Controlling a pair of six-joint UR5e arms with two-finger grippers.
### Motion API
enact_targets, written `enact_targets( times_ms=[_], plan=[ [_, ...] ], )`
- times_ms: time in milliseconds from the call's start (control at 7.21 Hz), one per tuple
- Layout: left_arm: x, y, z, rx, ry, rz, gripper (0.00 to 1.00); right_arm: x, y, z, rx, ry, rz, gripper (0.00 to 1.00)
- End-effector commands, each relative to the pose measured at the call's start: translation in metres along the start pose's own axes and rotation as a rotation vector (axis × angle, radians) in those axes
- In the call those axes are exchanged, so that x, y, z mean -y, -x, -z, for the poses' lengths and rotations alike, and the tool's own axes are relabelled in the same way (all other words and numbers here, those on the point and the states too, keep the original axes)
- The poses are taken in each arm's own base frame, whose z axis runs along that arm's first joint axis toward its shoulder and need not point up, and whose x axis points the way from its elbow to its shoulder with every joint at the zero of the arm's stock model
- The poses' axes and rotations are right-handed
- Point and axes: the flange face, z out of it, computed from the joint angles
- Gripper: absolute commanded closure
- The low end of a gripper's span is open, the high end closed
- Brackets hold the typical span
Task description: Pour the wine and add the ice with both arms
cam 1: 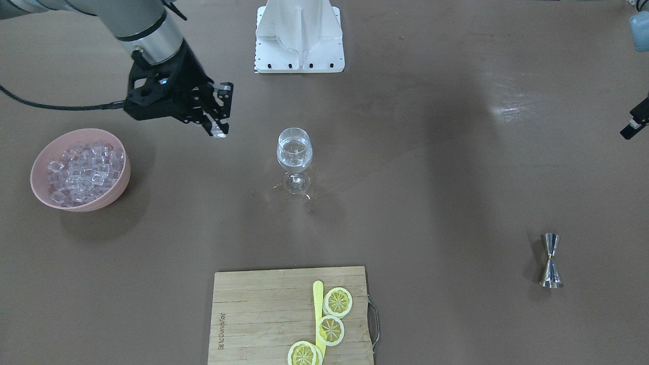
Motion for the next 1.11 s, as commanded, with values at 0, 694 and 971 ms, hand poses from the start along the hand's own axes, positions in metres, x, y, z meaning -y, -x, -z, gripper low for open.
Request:
enact_targets(
  times_ms=[0, 694, 971],
  plan=[
    [0.000, 0.000, 0.001, 0.000, -0.002, 0.000, 0.02, -0.012, 0.058, -0.017, 0.014, -0.010, -0.023, 1.00],
    [0.001, -0.001, 0.004, -0.003, -0.010, -0.002, 0.02, -0.017, 0.078, -0.025, 0.008, -0.037, -0.037, 0.00],
    [-0.001, 0.002, 0.004, -0.004, -0.014, -0.005, 0.02, -0.019, 0.073, -0.021, 0.011, -0.030, -0.031, 0.00]
  ],
)
